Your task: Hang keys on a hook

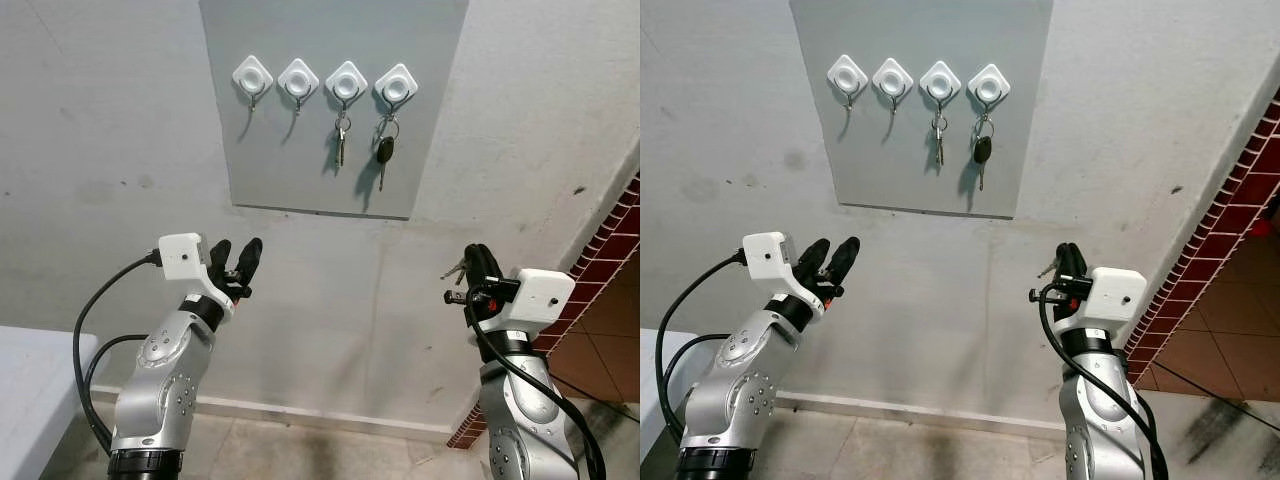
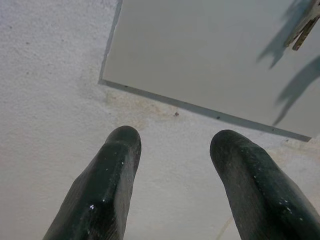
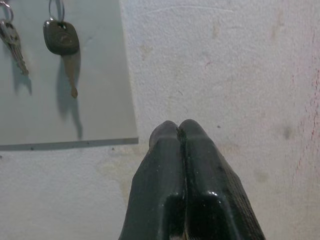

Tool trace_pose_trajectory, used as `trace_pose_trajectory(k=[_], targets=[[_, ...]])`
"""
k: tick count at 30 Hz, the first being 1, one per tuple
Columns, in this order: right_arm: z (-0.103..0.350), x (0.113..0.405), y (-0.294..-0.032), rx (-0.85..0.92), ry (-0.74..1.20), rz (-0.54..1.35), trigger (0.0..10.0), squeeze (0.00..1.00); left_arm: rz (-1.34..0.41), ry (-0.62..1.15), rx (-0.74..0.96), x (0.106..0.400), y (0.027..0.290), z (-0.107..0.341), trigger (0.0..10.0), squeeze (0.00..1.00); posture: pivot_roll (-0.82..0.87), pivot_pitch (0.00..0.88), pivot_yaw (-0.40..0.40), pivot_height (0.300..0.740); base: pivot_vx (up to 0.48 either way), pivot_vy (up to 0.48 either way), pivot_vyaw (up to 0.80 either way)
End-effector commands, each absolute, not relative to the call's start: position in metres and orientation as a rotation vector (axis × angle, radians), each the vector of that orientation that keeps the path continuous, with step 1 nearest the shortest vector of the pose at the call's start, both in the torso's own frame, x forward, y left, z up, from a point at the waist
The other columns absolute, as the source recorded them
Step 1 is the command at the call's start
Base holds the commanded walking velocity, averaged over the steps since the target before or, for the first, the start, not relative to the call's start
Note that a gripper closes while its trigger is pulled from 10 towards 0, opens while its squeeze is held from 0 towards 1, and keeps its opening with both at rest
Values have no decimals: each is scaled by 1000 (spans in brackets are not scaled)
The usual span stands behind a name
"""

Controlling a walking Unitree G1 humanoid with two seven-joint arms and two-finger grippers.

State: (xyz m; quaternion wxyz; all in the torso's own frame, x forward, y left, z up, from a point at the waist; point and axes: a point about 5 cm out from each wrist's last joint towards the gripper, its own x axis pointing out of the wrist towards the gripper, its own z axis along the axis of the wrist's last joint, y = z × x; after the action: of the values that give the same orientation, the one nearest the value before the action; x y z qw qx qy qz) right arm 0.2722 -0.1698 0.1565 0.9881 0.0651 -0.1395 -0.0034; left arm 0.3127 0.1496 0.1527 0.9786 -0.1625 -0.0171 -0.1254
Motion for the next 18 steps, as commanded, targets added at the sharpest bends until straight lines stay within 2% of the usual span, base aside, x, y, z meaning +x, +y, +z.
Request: trace_pose_trajectory(k=[1, 11, 18], targets=[[159, 271, -170, 128, -284, -11, 10000, 0, -249, -30, -325, 314, 152, 153, 10000, 0, -21, 0, 35, 740, 0, 0, 0], [161, 274, -163, 126, -276, 18, 10000, 0, -239, -19, -338, 317, 154, 151, 10000, 0, -12, 0, 22, 740, 0, 0, 0], [162, 275, -160, 130, -275, 29, 10000, 0, -235, -18, -350, 318, 154, 152, 10000, 0, -13, 0, 19, 740, 0, 342, 0]])
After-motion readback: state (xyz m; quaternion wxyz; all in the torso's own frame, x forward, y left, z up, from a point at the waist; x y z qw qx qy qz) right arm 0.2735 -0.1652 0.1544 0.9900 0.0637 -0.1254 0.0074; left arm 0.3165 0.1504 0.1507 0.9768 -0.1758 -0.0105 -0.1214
